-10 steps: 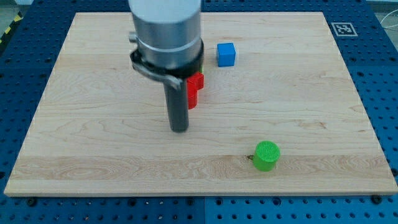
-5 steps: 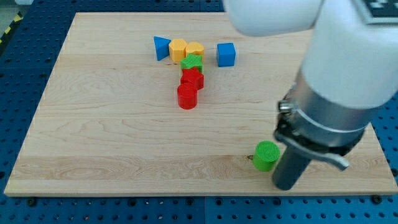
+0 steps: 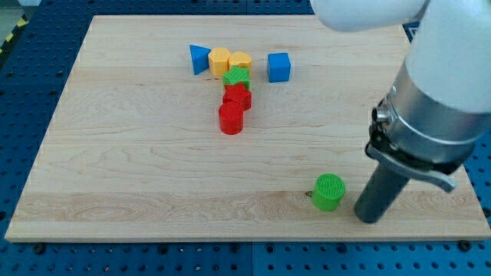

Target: Move the green circle closer to the red circle

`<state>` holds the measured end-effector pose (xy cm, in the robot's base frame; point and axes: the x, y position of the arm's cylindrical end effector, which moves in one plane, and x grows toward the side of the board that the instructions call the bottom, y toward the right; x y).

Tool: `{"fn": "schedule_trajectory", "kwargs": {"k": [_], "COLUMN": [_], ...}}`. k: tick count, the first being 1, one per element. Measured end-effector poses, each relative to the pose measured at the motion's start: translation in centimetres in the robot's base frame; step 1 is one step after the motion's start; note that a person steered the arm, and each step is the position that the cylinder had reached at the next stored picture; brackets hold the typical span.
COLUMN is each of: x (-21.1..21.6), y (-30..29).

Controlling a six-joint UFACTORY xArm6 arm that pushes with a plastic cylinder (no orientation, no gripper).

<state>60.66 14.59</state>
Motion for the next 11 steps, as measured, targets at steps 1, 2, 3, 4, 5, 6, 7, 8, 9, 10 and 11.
{"fn": "schedule_trajectory", "kwargs": {"k": [1,2,3,4,5,6,7,8,9,10,11], "x": [0.3,-1.0,-3.0,-4.2,-3.1,-1.6,-2.9,-5.9,-7.1,-7.2,-7.2], "y": [-2.1,-5.5,-8.3,-9.2,-7.4,-3.5,-2.2,-3.1,-5.9,-7.5,-6.3]}}
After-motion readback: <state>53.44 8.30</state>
